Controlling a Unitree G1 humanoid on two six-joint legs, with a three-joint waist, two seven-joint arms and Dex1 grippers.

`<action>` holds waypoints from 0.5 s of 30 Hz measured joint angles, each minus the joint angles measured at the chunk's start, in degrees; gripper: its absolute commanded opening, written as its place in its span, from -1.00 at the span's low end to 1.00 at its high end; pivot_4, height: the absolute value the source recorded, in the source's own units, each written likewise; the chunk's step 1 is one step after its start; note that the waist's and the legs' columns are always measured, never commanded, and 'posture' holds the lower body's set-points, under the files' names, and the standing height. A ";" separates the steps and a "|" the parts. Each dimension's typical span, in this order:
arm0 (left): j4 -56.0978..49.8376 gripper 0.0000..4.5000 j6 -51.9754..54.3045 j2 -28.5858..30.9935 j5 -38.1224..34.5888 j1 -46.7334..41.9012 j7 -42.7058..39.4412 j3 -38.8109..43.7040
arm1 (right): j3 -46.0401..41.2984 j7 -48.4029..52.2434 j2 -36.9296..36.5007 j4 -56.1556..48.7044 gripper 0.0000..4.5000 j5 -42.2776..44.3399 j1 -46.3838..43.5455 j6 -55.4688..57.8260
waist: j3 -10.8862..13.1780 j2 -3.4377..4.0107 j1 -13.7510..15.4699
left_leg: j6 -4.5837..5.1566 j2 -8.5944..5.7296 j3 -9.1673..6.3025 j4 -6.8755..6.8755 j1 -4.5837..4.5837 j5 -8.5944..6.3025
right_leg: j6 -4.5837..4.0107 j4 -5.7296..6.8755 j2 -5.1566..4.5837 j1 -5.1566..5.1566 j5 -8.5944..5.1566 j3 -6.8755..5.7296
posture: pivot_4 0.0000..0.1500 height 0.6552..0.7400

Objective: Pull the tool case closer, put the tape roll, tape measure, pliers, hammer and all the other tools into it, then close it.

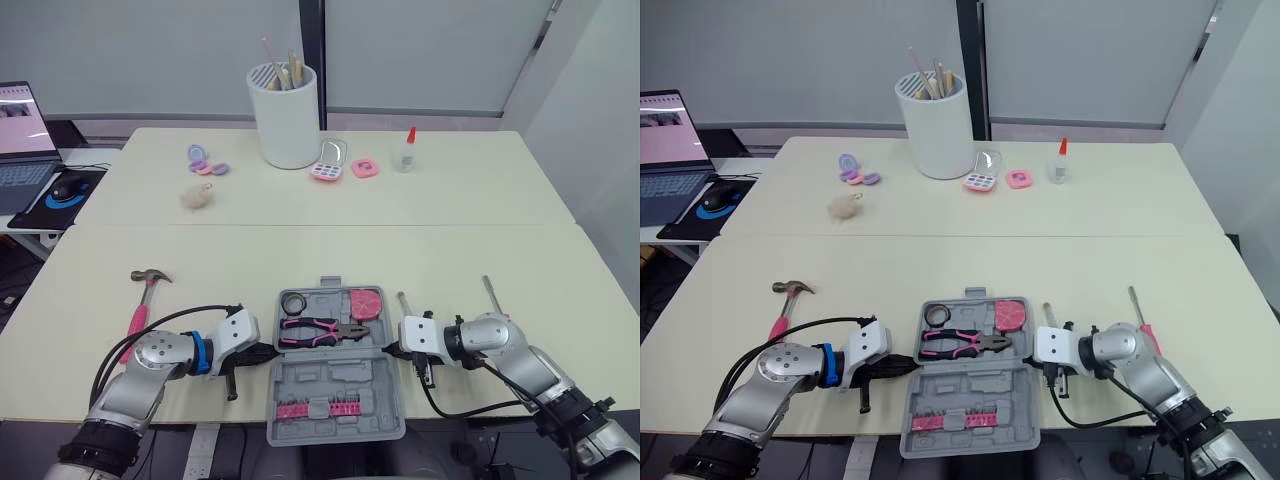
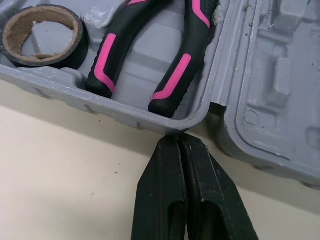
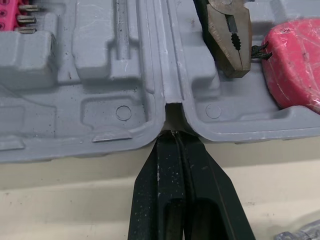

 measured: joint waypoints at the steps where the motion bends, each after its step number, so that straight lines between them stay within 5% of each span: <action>1: -0.63 -0.97 -0.04 0.08 0.04 0.42 -0.13 -0.22 | 0.02 -0.11 0.22 -0.20 -1.00 0.00 0.07 0.43 | 0.00 0.00 -0.02 | 0.00 0.00 0.01 0.00 0.00 0.00 | 0.00 0.00 0.00 0.00 0.00 0.01 | 1.00 0.94; 15: -0.15 -0.97 -1.86 -1.90 1.19 0.82 1.90 0.32 | -0.12 -0.23 1.36 -0.31 -1.00 0.01 -0.03 2.79 | 0.00 0.00 -0.05 | 0.00 -0.01 -0.07 0.03 0.12 0.00 | 0.00 0.00 0.00 0.19 0.00 -0.06 | 1.00 0.94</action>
